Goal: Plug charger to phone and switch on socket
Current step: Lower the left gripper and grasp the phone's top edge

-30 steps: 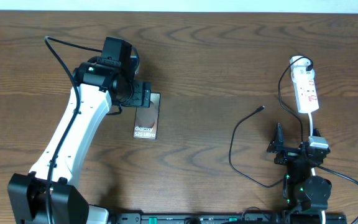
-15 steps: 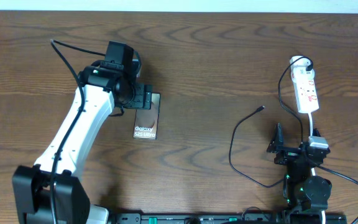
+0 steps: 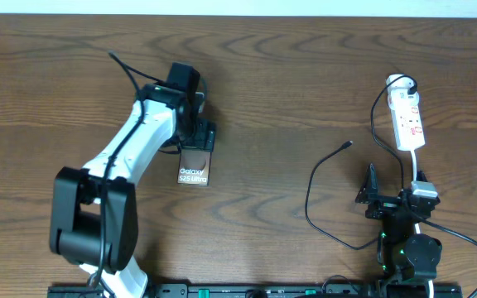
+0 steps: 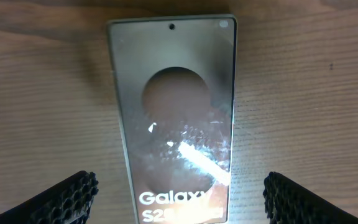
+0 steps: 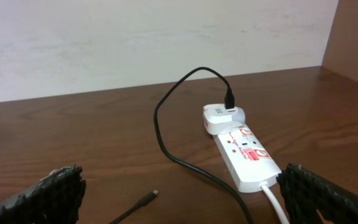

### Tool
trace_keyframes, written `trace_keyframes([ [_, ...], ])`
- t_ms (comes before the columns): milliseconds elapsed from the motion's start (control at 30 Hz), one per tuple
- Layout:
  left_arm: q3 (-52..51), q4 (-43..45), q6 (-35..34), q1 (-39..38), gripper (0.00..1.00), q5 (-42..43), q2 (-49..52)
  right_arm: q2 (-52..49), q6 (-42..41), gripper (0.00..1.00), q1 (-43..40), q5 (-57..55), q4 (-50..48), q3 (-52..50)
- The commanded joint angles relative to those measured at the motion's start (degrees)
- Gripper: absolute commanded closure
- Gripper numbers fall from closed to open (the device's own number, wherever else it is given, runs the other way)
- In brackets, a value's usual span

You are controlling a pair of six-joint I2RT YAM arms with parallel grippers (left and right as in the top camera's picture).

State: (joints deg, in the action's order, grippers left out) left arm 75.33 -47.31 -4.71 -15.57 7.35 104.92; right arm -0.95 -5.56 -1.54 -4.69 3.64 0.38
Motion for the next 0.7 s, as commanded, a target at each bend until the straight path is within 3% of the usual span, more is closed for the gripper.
trace_keyframes([
  [0,-0.44,0.70,-0.31,-1.14,0.12,0.07,2.23,0.57,0.50,0.01,0.13,-0.09,0.17,-0.09],
  [167,-0.44,0.94,-0.33,-1.22,0.12,0.09,3.06,0.57,0.50,0.01,0.13,-0.09,0.17,-0.09],
  [233,-0.44,0.92,-0.31,-1.27,0.02,0.09,3.06,0.57,0.50,0.01,0.13,-0.09,0.17,-0.09],
  [667,-1.73,1.75,-0.31,-1.29,0.02,0.09,3.32,0.57,0.50,0.01,0.13,-0.09,0.17,-0.09],
])
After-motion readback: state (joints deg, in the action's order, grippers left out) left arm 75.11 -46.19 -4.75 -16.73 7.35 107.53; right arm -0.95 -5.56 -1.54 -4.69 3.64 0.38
